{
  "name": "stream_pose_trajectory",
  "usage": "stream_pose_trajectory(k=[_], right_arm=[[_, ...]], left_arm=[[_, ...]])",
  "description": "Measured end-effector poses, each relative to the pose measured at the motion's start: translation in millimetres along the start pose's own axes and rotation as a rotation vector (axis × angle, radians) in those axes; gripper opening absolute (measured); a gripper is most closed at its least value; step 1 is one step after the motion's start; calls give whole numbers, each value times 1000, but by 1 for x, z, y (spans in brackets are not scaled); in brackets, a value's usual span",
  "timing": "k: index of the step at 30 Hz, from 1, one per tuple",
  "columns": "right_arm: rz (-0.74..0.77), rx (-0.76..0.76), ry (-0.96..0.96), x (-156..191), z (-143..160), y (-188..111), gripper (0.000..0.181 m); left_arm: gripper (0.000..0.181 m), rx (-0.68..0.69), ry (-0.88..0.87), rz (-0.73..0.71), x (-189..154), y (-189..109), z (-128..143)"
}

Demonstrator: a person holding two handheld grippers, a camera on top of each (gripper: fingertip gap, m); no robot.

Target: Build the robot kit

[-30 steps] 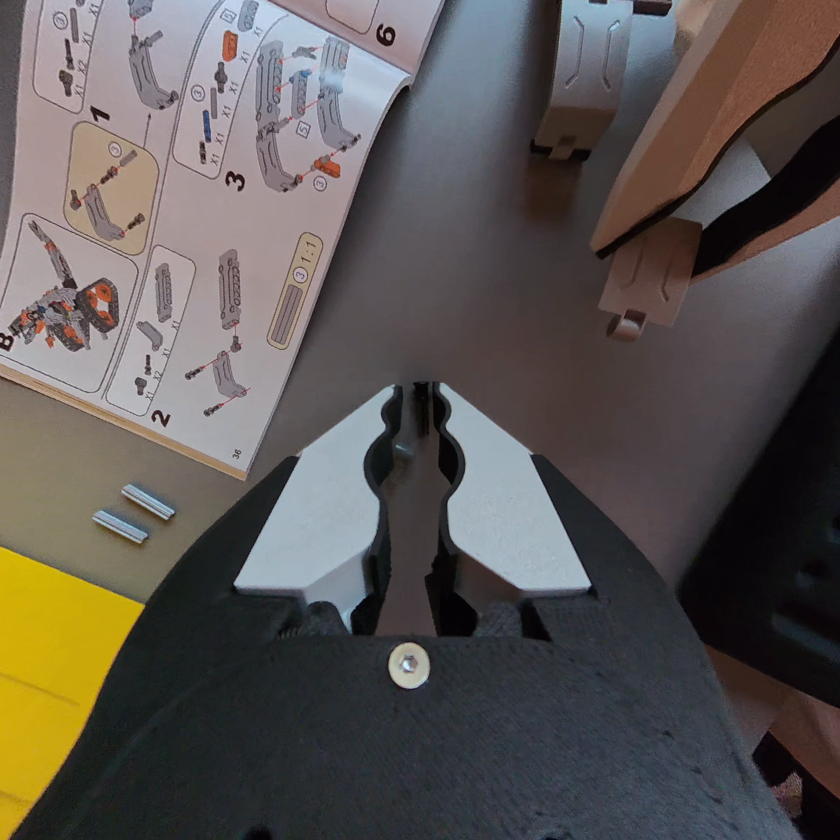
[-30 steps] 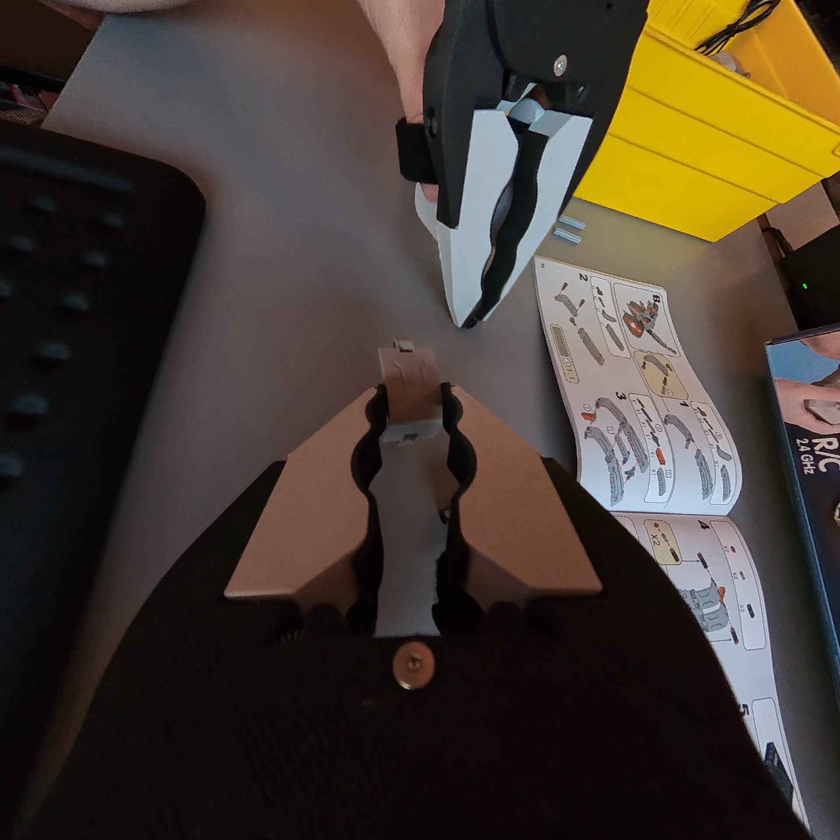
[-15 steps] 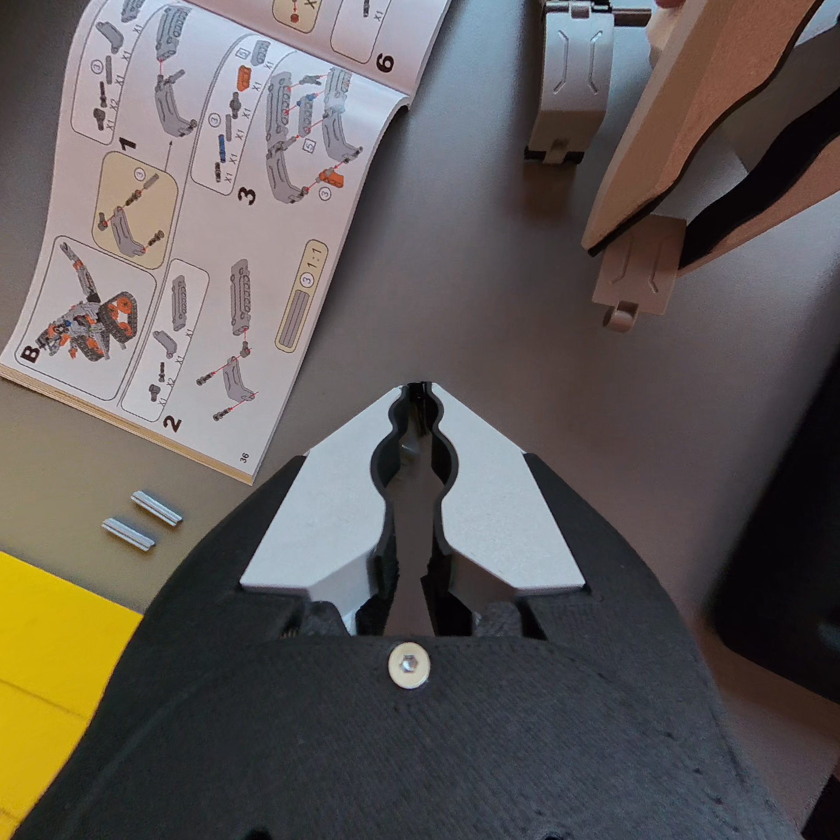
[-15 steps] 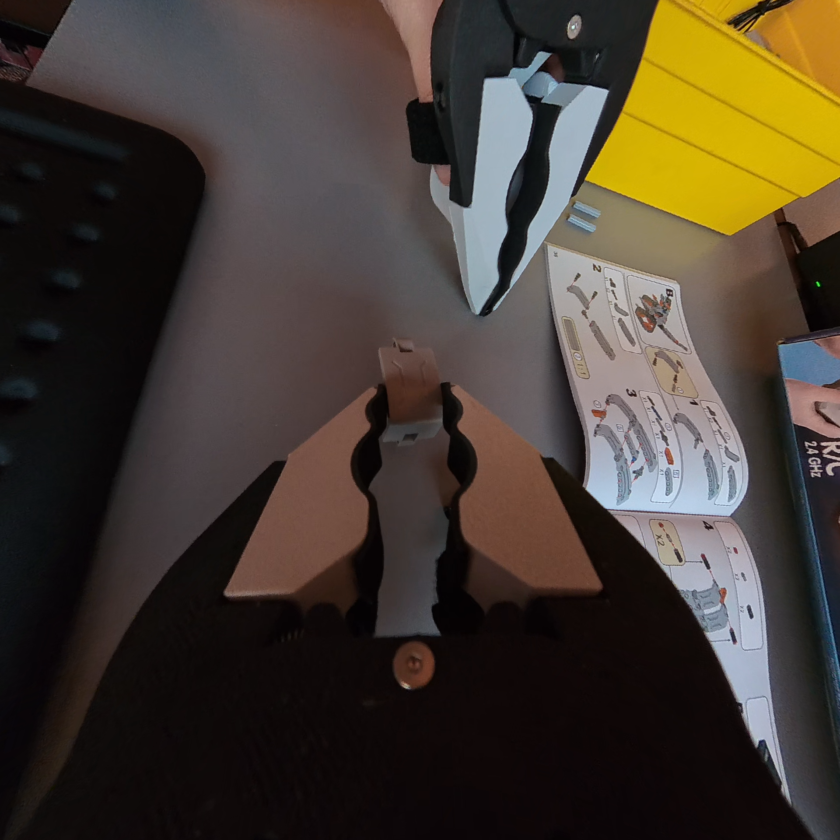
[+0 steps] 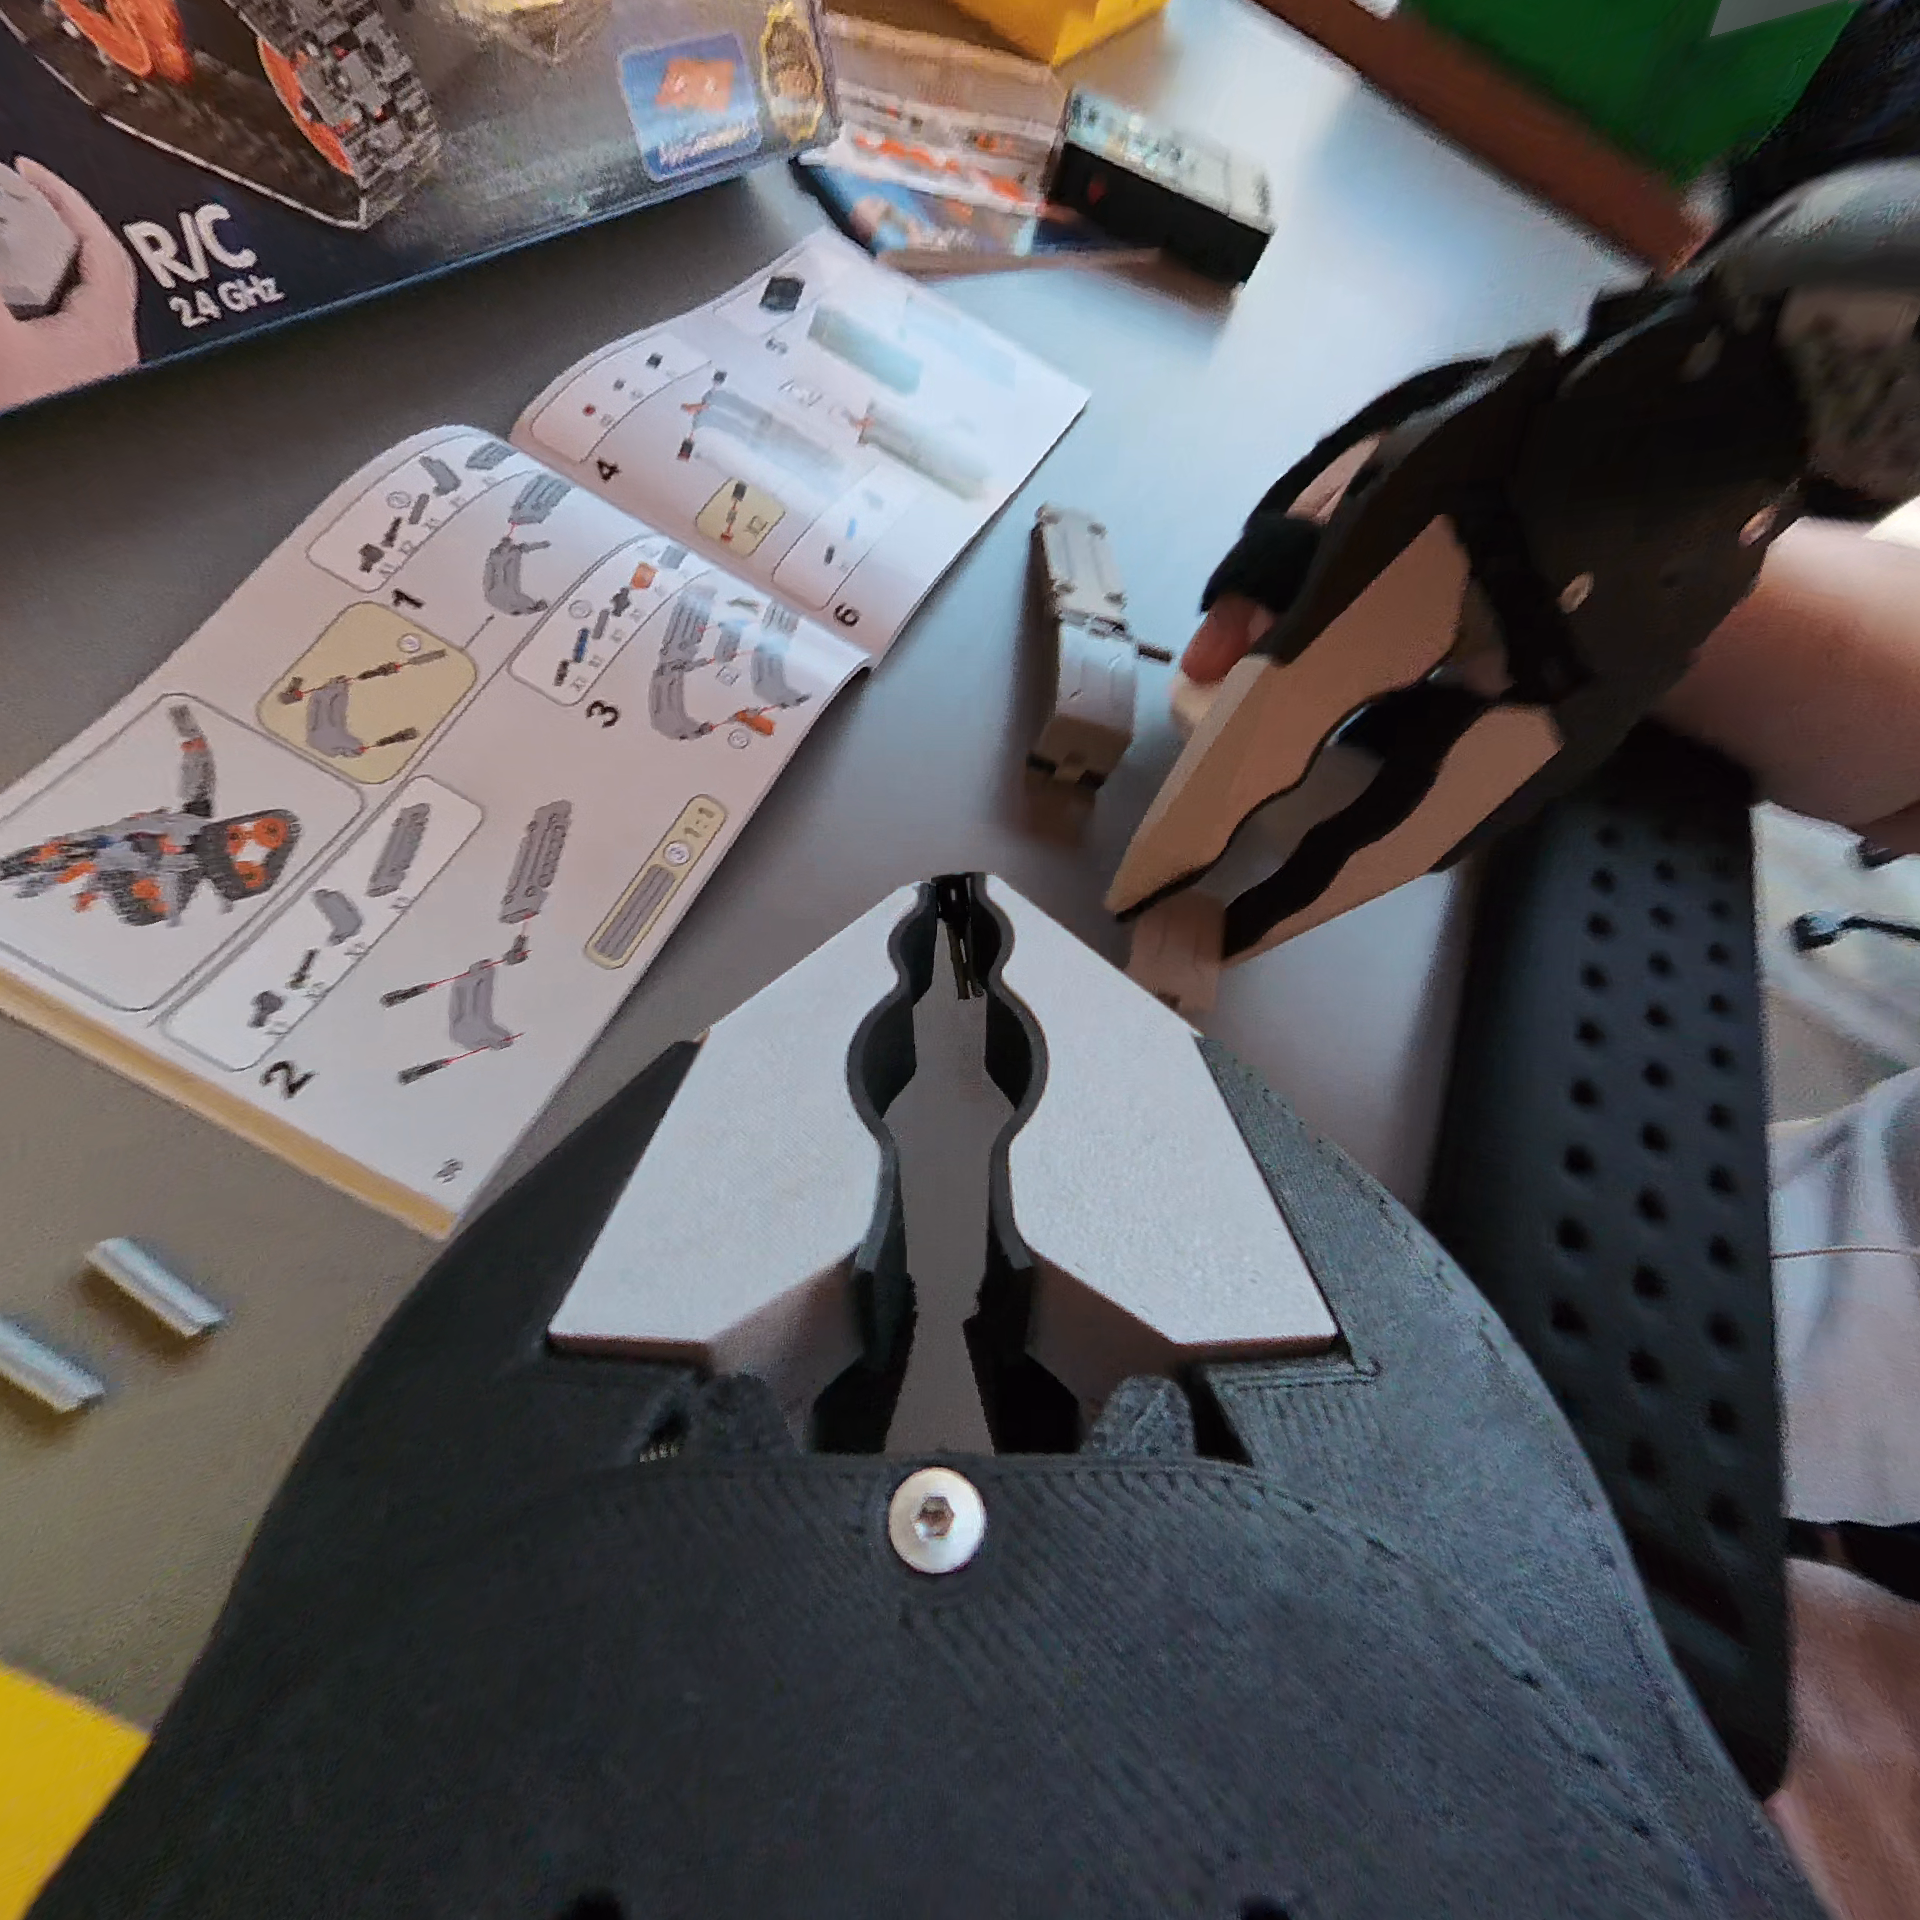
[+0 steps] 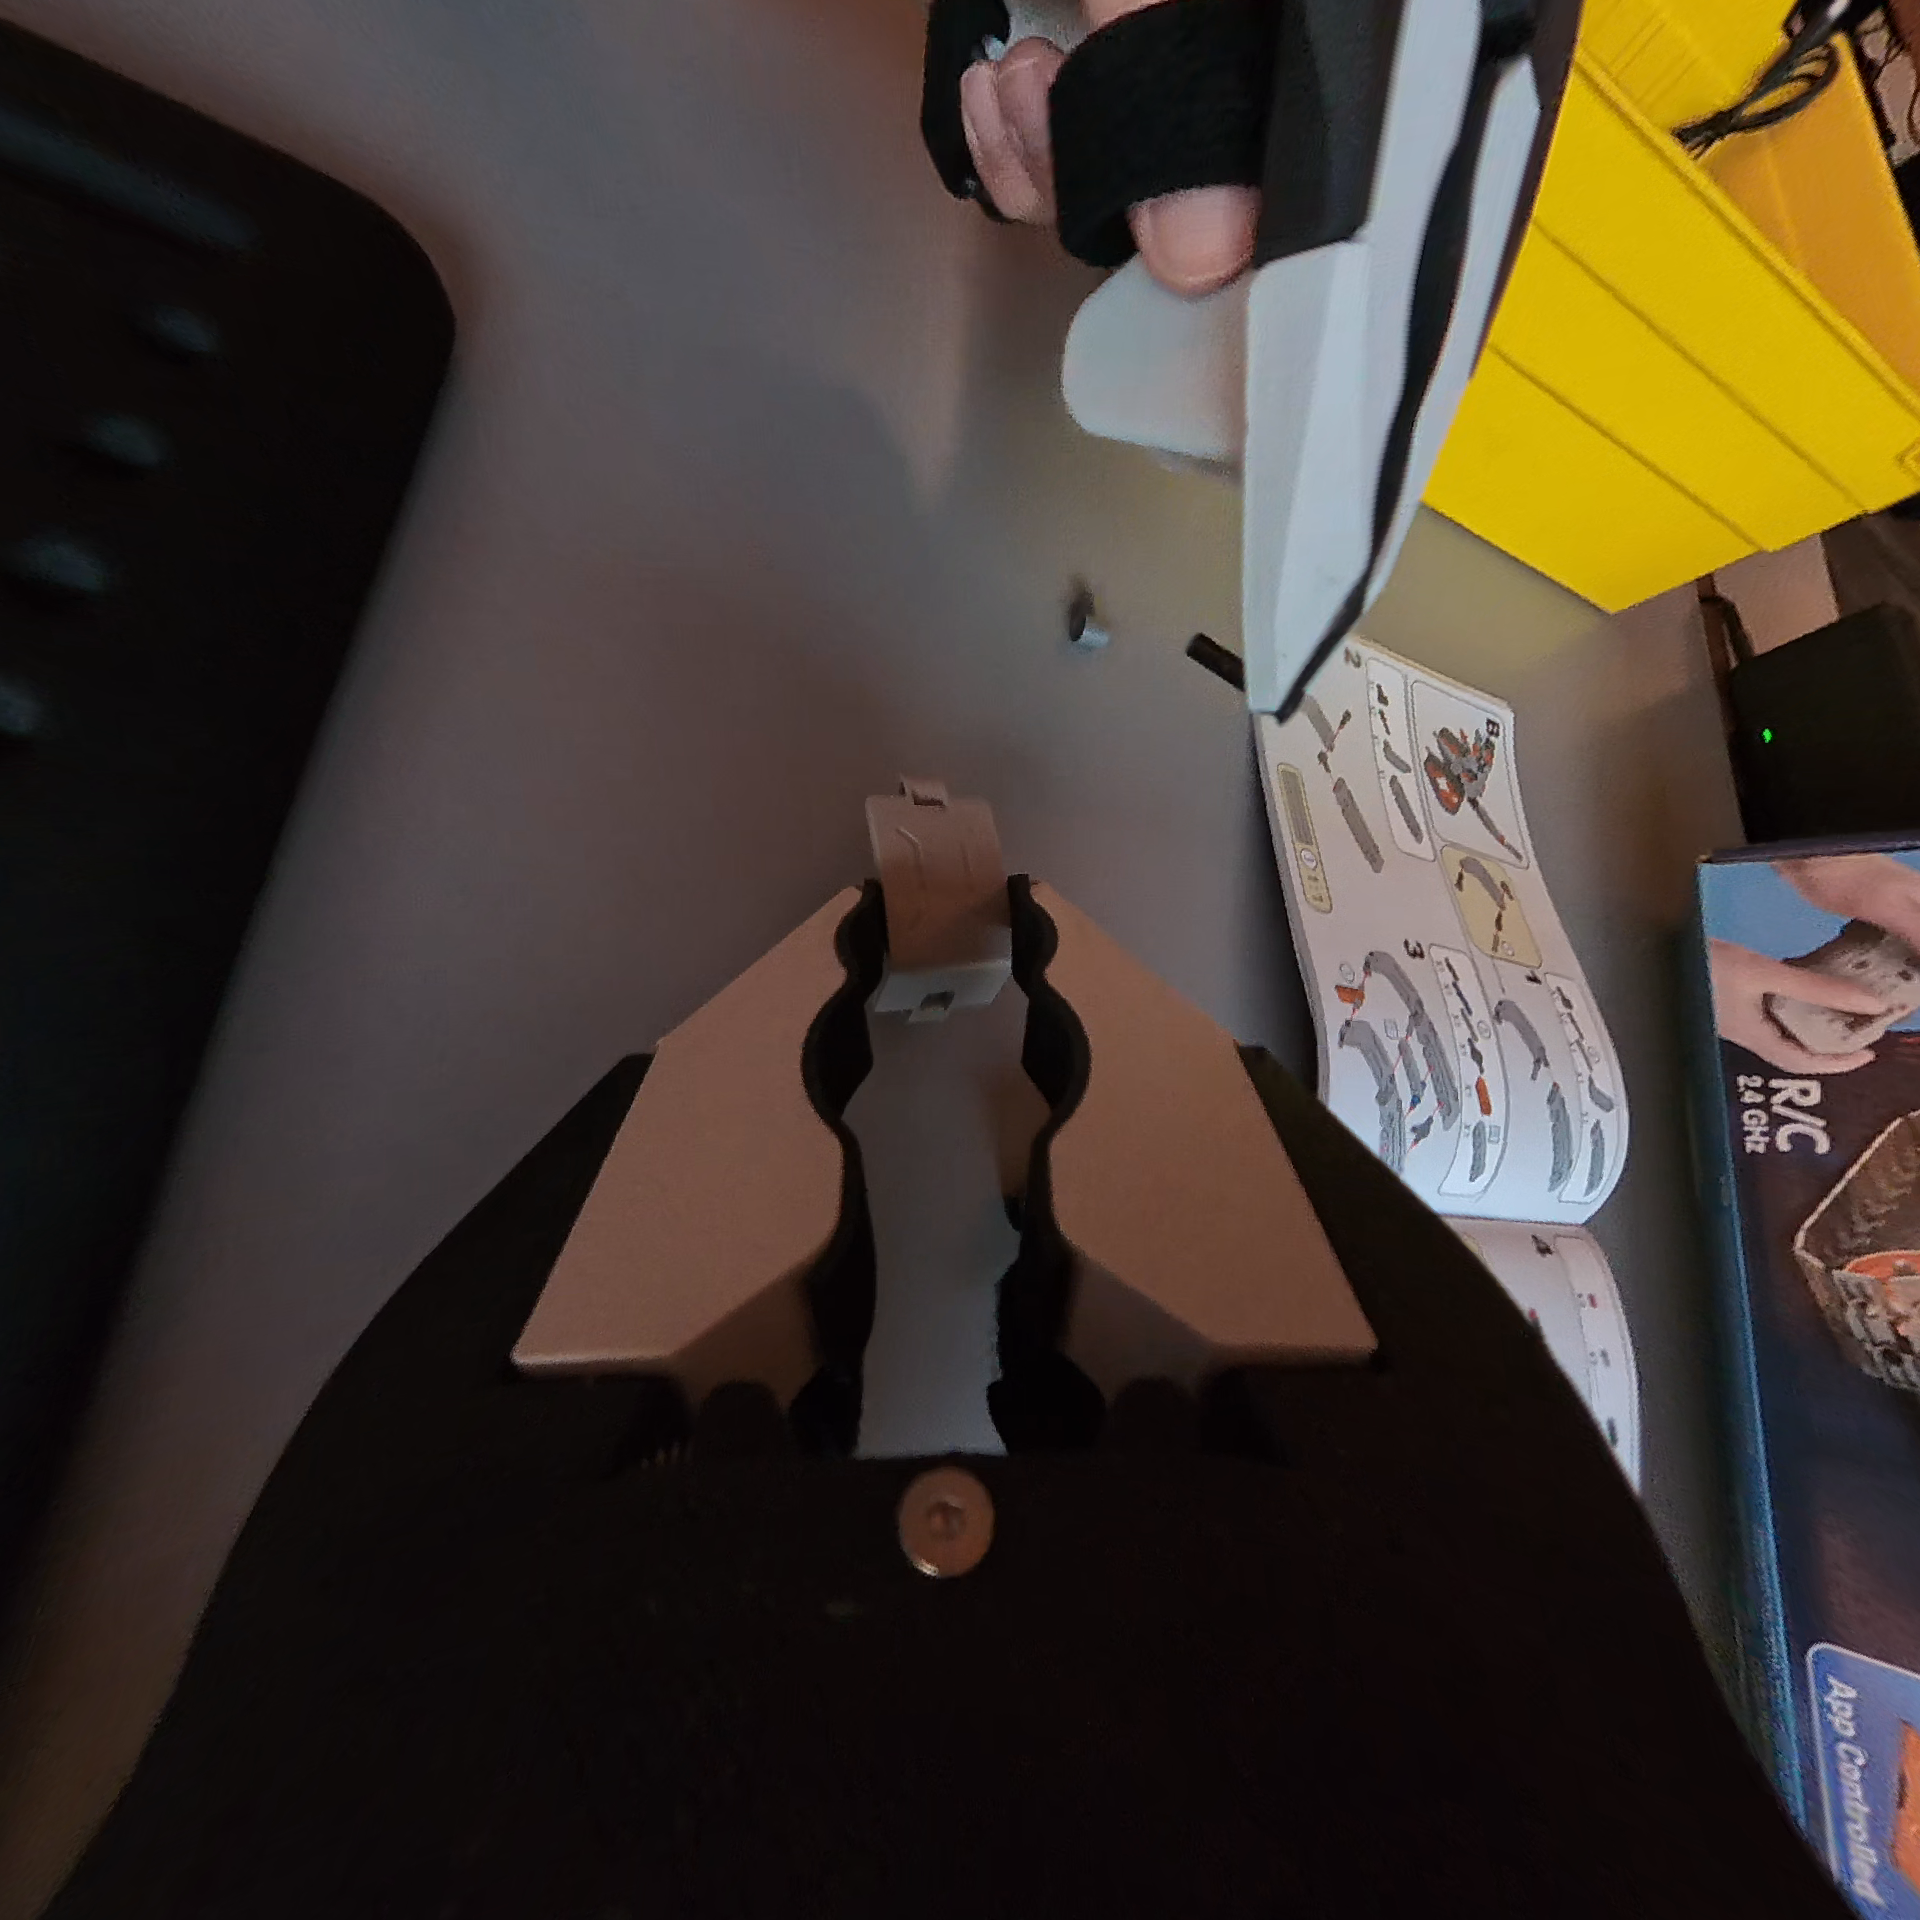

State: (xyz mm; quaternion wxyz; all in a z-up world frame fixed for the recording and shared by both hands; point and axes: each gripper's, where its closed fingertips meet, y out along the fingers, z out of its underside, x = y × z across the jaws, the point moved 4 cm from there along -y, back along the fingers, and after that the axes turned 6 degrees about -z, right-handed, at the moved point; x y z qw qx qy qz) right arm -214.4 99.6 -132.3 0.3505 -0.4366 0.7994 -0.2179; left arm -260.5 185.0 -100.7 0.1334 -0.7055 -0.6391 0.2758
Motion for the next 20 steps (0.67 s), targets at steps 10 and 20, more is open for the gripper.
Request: stream_pose_trajectory(k=[10, 20], right_arm=[[-1, -11, -57, 8, -6, 9, 23], [94, -5, -88, -1, -9, 4, 23]], left_arm=[[4, -59, -203, 207, -10, 1, -5], [4, -36, -304, 250, -9, 9, 1]])
